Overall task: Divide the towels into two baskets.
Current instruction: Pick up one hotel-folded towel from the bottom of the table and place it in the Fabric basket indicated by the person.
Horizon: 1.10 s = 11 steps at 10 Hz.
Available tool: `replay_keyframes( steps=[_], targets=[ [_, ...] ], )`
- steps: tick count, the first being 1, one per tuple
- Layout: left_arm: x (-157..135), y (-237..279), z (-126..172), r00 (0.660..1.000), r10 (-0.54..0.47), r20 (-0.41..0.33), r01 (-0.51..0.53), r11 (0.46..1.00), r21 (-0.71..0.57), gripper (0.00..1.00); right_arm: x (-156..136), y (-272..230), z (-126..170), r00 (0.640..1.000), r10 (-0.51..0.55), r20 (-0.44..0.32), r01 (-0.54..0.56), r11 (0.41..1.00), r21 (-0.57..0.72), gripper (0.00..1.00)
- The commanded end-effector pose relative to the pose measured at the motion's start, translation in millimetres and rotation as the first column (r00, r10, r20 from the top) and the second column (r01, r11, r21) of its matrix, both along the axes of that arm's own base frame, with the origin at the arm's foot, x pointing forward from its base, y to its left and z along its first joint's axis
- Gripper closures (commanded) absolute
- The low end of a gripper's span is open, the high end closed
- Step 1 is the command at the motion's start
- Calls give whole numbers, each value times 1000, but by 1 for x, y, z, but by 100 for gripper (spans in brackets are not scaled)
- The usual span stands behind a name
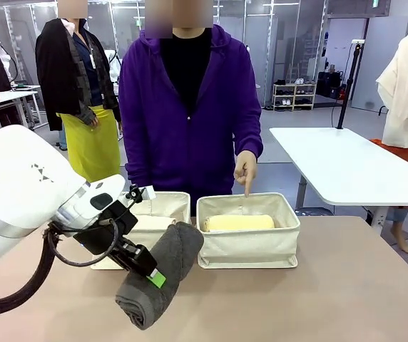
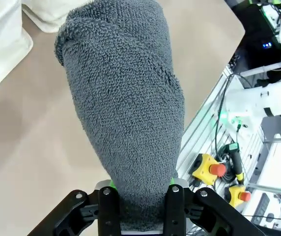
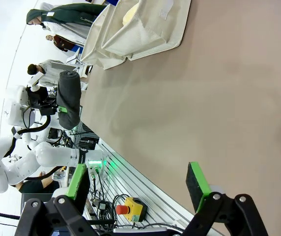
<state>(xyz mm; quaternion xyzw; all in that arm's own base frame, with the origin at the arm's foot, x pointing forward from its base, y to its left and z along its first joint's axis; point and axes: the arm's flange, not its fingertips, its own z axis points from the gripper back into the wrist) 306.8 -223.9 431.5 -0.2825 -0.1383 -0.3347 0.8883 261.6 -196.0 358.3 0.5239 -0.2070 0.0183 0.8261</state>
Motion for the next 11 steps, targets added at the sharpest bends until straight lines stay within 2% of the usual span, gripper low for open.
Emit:
replay_keyframes(
  steps=[1,2,3,4,5,7,8,9,10,11],
  targets=[
    [2,-4,2,1000,29,7,-29,1000,-6,76,-2,1,5,1000,-10,-5,10,1000,10,0],
    [0,0,0,1000,0,0,0,1000,0,67,-2,1,5,1000,-10,-5,10,1000,10,0],
    [5,-2,13,984,-118,133,108,991,82,67,-2,1,5,1000,-10,-5,10,1000,10,0],
    [20,-7,32,941,-226,252,190,969,160,67,-2,1,5,1000,-10,-5,10,1000,10,0],
    [34,-12,47,909,-281,309,233,955,186,67,-2,1,5,1000,-10,-5,10,1000,10,0],
    [56,-29,67,845,-398,358,325,913,248,67,-2,1,5,1000,-10,-5,10,1000,10,0],
    [72,-45,72,776,-490,397,393,868,305,67,-2,1,5,1000,-10,-5,10,1000,10,0],
    [85,-64,77,716,-571,401,430,814,392,67,-2,1,5,1000,-10,-5,10,1000,10,0],
    [97,-83,82,638,-638,431,461,765,450,67,-2,1,5,1000,-10,-5,10,1000,10,0],
    [109,-103,85,582,-683,442,438,721,537,67,-2,1,5,1000,-10,-5,10,1000,10,0]
  ],
)
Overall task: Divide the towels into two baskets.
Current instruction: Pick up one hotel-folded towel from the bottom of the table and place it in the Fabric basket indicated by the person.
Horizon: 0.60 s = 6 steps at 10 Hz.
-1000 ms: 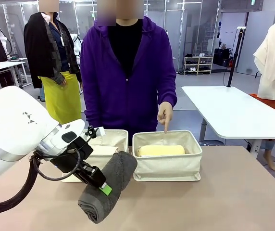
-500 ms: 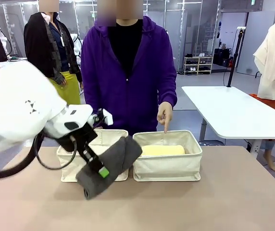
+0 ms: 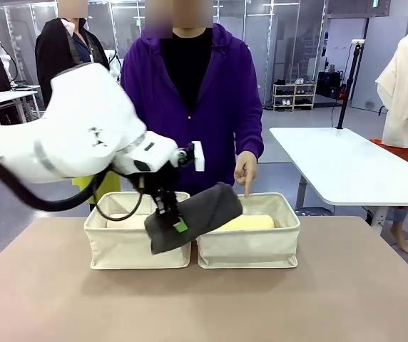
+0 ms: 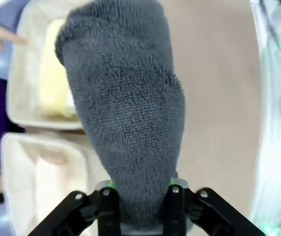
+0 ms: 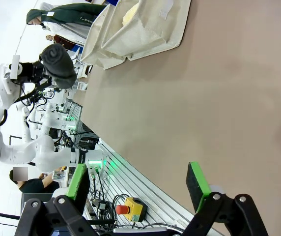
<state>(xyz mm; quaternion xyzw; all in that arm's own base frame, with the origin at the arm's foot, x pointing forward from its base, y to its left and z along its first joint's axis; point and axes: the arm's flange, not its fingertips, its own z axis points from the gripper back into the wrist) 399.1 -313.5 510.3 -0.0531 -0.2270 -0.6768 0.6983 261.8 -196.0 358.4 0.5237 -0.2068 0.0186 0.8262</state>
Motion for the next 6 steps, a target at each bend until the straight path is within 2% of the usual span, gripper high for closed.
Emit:
replay_keyframes(
  steps=[1,2,4,5,6],
  targets=[
    [27,-34,11,978,-70,195,60,997,58,67,-2,1,4,1000,-10,-5,10,1000,10,0],
    [35,-59,17,956,-97,277,61,989,134,67,-2,1,4,1000,-10,-5,10,1000,10,0],
    [45,-92,14,923,-119,365,41,976,213,67,-2,1,4,1000,-10,-5,10,1000,10,0],
    [49,-104,6,905,-132,404,26,966,256,67,-2,1,4,1000,-10,-5,10,1000,10,0],
    [52,-111,-3,903,-129,410,25,968,249,67,-2,1,4,1000,-10,-5,10,1000,10,0]
  ],
)
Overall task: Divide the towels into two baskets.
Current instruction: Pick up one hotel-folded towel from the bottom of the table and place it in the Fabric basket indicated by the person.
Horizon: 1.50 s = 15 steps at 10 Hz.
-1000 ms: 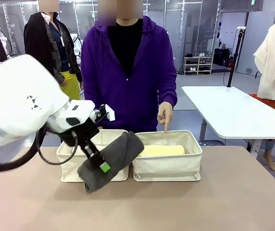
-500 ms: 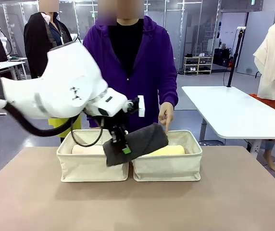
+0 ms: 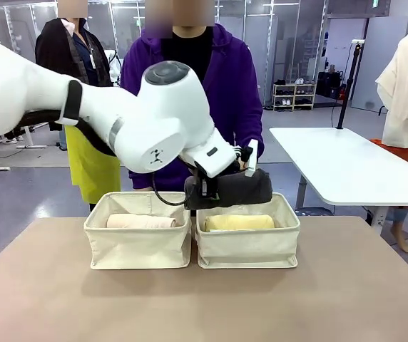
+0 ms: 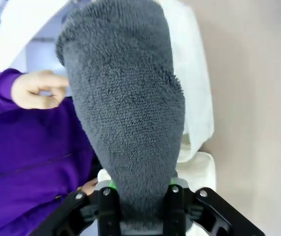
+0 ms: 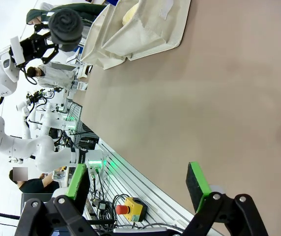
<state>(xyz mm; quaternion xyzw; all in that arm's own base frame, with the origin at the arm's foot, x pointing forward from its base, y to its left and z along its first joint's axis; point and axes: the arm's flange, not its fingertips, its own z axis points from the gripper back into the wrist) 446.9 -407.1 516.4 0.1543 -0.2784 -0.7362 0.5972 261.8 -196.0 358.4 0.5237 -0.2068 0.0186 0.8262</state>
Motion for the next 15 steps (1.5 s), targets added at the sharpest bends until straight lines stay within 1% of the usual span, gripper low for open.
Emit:
replay_keyframes(
  steps=[1,3,4,6,7,8,9,10,11,12,13,14,15],
  targets=[
    [9,-24,-17,999,42,30,-42,999,-15,67,-2,1,4,1000,-10,-5,10,1000,10,0],
    [23,-42,-27,992,56,114,-54,998,-23,67,-2,1,4,1000,-10,-5,10,1000,10,0],
    [35,-52,-36,978,110,179,-112,994,-1,67,-2,1,4,1000,-10,-5,10,1000,10,0],
    [41,-64,-55,951,186,246,-198,980,25,67,-2,1,4,1000,-10,-5,10,1000,10,0],
    [43,-66,-61,954,205,220,-210,978,-2,67,-2,1,4,1000,-10,-5,10,1000,10,0],
    [45,-67,-66,955,204,216,-206,978,-13,67,-2,1,4,1000,-10,-5,10,1000,10,0],
    [47,-68,-71,948,218,232,-221,975,-15,67,-2,1,4,1000,-10,-5,10,1000,10,0],
    [47,-68,-77,950,217,224,-218,976,-21,67,-2,1,4,1000,-10,-5,10,1000,10,0],
    [46,-70,-82,954,214,211,-214,977,-23,57,-2,1,4,1000,-10,-5,10,1000,10,0],
    [44,-72,-85,955,205,213,-208,978,-11,51,-2,1,4,1000,-10,-5,10,1000,10,0],
    [43,-72,-85,955,203,214,-206,978,-10,41,-2,1,4,1000,-10,-5,10,1000,10,0],
    [42,-71,-84,956,203,210,-204,979,-16,34,-2,1,4,1000,-10,-5,10,1000,10,0],
    [41,-70,-83,957,203,209,-204,979,-17,24,-2,1,4,1000,-10,-5,10,1000,10,0]
  ],
)
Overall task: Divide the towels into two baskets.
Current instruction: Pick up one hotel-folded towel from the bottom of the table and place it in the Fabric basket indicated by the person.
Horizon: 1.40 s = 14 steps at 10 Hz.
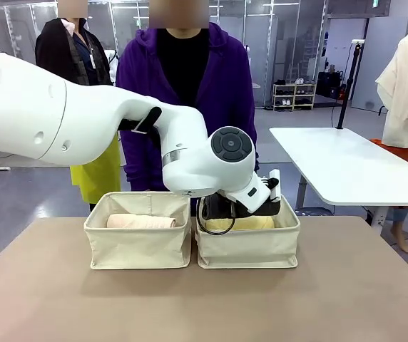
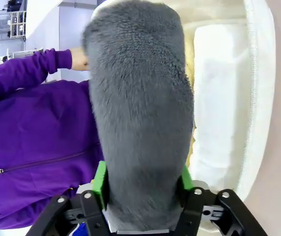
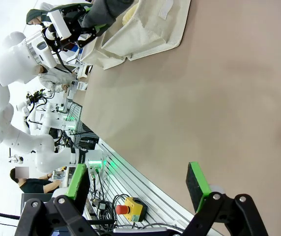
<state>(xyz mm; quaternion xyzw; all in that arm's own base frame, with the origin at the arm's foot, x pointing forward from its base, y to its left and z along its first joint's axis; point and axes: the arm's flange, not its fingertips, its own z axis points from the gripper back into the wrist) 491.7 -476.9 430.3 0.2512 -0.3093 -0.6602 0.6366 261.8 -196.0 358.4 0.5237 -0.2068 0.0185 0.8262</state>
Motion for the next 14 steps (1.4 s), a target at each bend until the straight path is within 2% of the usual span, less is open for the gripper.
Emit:
replay_keyframes(
  steps=[1,3,4,6,7,8,14],
  targets=[
    [-4,-1,3,1000,5,25,-4,1000,-21,18,-2,1,4,1000,-10,-5,10,1000,10,0],
    [-4,-2,3,1000,-5,26,5,1000,-19,2,-2,1,4,1000,-10,-5,10,1000,10,0],
    [-5,-2,3,1000,-3,26,4,1000,-22,0,-2,1,4,1000,-10,-5,10,1000,10,0],
    [-7,1,5,1000,-2,17,3,999,-36,0,-2,1,4,1000,-10,-5,10,1000,10,0],
    [-9,5,8,1000,12,-14,-12,999,-44,0,-2,1,4,1000,-10,-5,10,1000,10,0],
    [-1,-2,4,1000,-5,5,5,1000,-8,0,-2,1,4,1000,-10,-5,10,1000,10,0],
    [-1,-2,4,1000,-5,5,5,1000,-8,0,-2,1,4,1000,-10,-5,10,1000,10,0]
  ],
)
